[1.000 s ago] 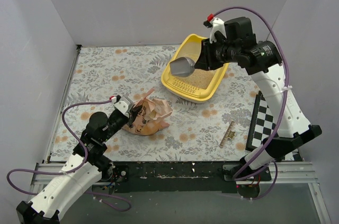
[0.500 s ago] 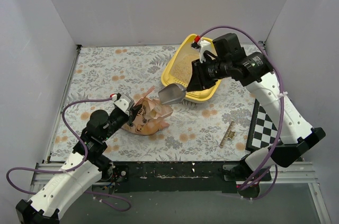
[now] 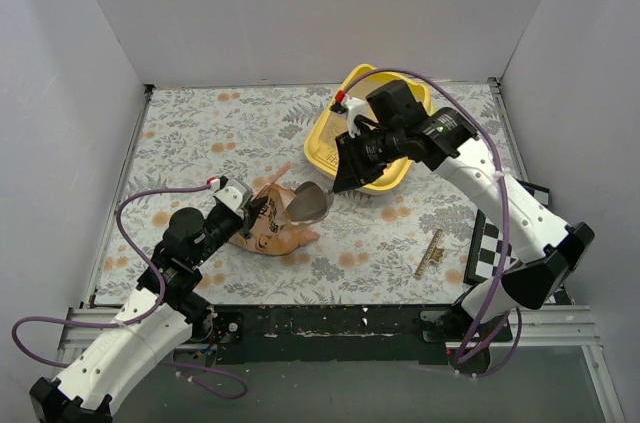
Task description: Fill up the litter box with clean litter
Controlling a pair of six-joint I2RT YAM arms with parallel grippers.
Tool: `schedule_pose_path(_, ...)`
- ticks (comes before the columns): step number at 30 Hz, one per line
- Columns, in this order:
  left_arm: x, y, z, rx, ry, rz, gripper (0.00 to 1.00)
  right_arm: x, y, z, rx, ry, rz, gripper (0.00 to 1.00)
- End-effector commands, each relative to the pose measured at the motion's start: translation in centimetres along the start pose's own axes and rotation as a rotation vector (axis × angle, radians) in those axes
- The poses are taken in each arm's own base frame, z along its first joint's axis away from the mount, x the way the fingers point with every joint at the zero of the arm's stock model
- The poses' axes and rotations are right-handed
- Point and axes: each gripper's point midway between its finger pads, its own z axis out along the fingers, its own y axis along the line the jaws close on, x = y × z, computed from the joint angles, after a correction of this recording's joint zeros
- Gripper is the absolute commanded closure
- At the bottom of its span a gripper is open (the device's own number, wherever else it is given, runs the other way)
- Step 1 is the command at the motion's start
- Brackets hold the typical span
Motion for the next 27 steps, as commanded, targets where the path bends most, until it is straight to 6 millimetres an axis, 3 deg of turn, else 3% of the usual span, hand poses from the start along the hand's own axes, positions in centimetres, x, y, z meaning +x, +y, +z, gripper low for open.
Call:
schedule_pose_path(1,-2.0,-0.1,-0.2,0.002,-0.054,0.003,1.0,-1.7,0.3,2.6,-0.015,-0.007,-0.04,0.99)
schedule_pose_path(8,-1.9,-0.2,-0.2,0.008,-0.062,0.001,1.0,-1.7,-0.6,7.2,0.024,0.084,-0.027,0.99)
schedule_pose_path(13,-2.0,-0.2,-0.3,0.009,-0.067,0.003,1.0,0.0,-1.8,10.3,0.016,0.172,0.033,0.99)
schedule_pose_path(22,-2.1,0.0,-0.2,-0.004,-0.078,0.012,1.0,3.9,-1.7,16.4,-0.252,0.286,0.132,0.99)
schedule_pose_path(27,-1.9,0.0,-0.4,-0.005,-0.078,0.017,1.0,4.7,-0.6,18.1,-0.442,0.235,0.175,0.99)
